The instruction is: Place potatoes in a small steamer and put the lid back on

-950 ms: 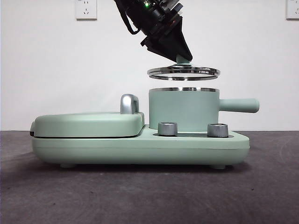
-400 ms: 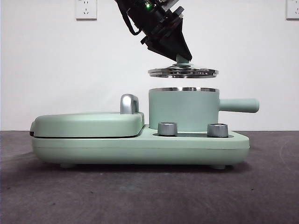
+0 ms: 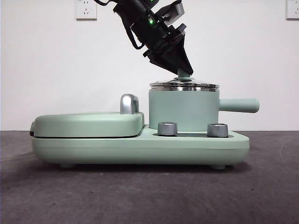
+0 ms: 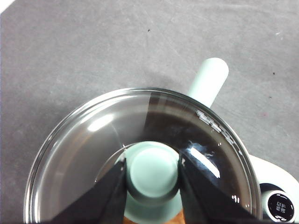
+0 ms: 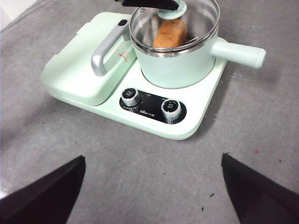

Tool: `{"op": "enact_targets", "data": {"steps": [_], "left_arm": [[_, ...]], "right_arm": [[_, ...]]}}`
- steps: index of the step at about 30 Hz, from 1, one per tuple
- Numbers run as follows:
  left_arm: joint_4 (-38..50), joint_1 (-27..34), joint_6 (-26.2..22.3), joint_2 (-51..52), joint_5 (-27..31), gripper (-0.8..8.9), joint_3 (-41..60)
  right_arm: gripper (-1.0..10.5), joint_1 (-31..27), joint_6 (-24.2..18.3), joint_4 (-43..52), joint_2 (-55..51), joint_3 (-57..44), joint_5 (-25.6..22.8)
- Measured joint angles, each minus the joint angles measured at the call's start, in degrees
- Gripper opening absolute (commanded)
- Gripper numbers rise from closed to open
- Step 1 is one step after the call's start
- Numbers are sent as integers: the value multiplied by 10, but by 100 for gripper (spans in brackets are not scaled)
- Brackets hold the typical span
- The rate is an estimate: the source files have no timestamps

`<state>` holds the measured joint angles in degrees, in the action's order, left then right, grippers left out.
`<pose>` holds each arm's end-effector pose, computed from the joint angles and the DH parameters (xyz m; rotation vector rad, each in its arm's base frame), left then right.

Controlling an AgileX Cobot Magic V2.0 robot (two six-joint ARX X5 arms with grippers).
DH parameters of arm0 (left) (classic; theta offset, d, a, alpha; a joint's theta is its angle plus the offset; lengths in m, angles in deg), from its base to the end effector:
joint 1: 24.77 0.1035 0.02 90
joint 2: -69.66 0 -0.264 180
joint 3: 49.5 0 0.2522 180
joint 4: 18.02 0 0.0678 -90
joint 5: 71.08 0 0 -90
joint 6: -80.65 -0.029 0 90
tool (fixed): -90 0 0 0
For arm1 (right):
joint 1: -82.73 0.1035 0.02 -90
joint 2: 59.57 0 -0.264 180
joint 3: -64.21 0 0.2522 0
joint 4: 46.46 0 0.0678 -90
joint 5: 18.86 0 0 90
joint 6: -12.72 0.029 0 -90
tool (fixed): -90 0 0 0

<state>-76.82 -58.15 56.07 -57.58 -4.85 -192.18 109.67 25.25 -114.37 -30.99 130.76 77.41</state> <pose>0.4039 -0.2802 0.3160 0.4389 0.5705 -1.1034 0.0616 0.0349 0.3367 0.1127 0.5800 0.5060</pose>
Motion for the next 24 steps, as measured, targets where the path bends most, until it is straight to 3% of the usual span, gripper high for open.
{"op": "enact_targets", "data": {"steps": [15, 24], "left_arm": [[-13, 1, 5, -2, -2, 15, 0], [-14, 0, 60, -2, 24, 15, 0]], "right_arm": [[463, 0, 11, 0, 0, 0, 0], [463, 0, 14, 6, 0, 0, 0]]}}
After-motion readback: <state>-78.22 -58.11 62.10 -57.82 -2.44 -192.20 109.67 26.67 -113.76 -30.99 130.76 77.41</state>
